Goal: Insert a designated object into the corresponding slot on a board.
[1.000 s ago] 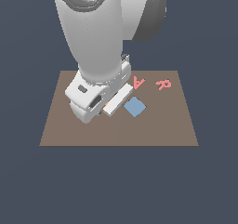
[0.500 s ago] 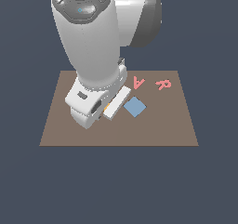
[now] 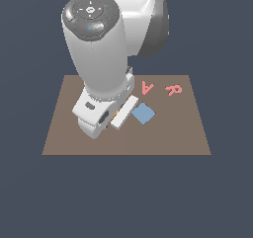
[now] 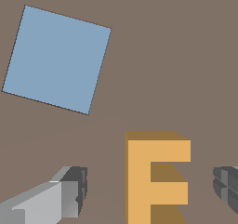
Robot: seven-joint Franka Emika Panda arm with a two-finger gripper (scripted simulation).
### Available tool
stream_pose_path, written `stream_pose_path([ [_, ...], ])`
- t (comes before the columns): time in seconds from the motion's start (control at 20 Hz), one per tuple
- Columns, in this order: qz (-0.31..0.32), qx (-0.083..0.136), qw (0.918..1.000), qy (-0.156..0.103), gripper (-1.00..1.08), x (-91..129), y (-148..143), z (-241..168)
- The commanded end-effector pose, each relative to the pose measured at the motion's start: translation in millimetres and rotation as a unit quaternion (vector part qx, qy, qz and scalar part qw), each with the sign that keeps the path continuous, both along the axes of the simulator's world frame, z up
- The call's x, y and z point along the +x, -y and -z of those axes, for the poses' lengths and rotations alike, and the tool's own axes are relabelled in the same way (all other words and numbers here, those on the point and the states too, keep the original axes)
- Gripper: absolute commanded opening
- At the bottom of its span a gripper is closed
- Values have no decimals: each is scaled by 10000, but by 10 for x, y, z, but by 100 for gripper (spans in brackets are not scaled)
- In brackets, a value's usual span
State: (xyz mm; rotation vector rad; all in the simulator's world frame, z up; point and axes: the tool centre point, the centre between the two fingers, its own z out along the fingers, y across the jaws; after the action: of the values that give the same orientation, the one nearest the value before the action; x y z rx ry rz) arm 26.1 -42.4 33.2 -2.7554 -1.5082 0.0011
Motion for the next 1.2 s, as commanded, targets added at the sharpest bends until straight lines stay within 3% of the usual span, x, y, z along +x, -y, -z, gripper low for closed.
stream_pose_path([
  [0.0, -3, -1, 10000, 4, 100, 2, 2, 33],
  [0.05, -3, -1, 10000, 4, -100, 2, 2, 33],
  [0.75, -35, -1, 10000, 4, -100, -2, 5, 31],
  [1.15, -419, -1, 9991, 5, -100, -62, 56, 23],
])
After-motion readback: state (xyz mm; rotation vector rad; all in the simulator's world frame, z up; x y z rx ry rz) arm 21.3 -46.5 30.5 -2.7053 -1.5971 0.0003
